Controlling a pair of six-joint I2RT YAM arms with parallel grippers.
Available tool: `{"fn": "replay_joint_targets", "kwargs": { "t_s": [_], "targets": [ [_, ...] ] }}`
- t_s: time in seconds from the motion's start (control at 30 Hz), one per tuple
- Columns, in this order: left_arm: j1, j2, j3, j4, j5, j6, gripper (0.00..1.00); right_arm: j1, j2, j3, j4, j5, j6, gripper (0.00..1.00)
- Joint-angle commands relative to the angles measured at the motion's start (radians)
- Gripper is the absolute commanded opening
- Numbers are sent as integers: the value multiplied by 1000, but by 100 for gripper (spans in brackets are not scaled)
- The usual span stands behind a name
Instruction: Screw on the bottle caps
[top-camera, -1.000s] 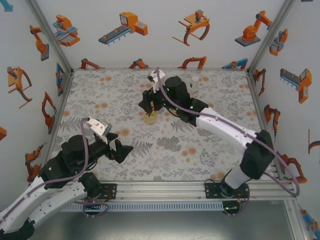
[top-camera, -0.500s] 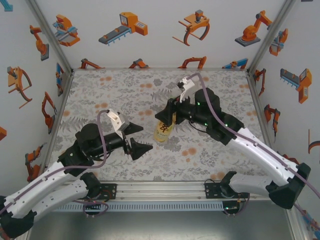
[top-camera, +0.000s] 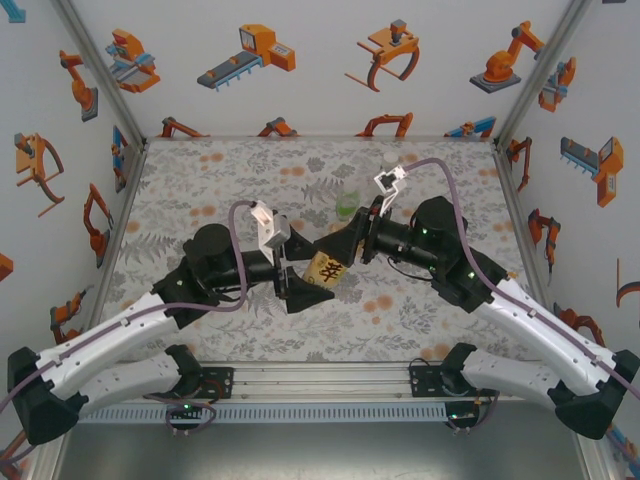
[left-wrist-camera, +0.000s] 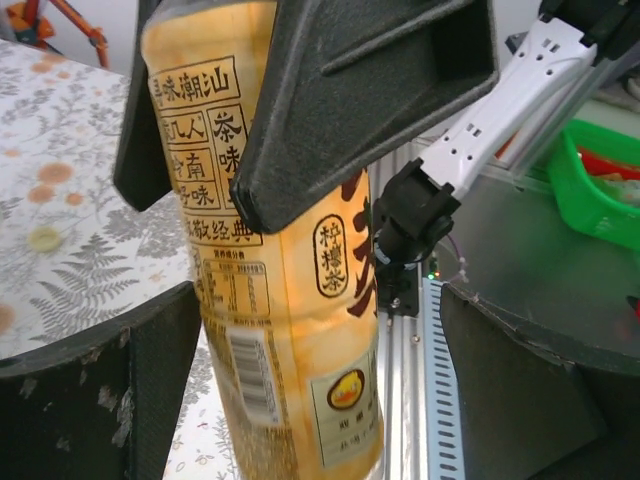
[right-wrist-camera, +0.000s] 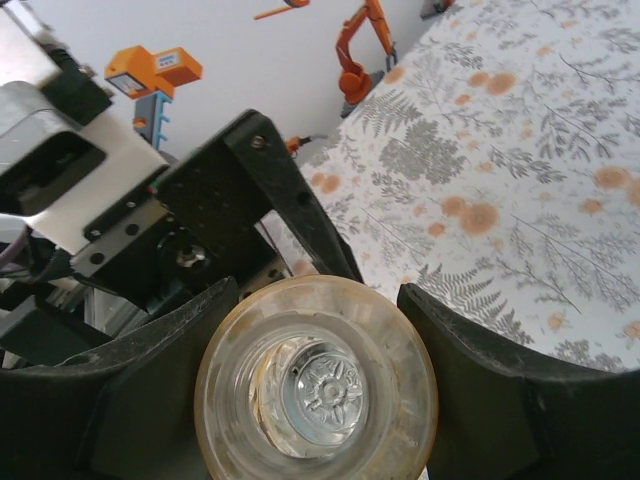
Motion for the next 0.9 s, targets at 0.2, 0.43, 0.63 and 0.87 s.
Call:
{"fn": "replay_joint_targets", "kwargs": {
  "t_s": [0.2,0.43,0.63,0.87],
  "targets": [
    [-8,56,76,14,104,-62,84,29,-11,1,125,-29,20,16],
    [-9,85,94,3,140,-78,79,43,-18,-1,141,-32,9,15],
    [-9,109,106,-7,166,-91,67,48,-21,2,141,-33,7,14],
    [-9,109,106,-9,163,-86,58,51,-27,-3,132,-27,1,14]
  ]
}}
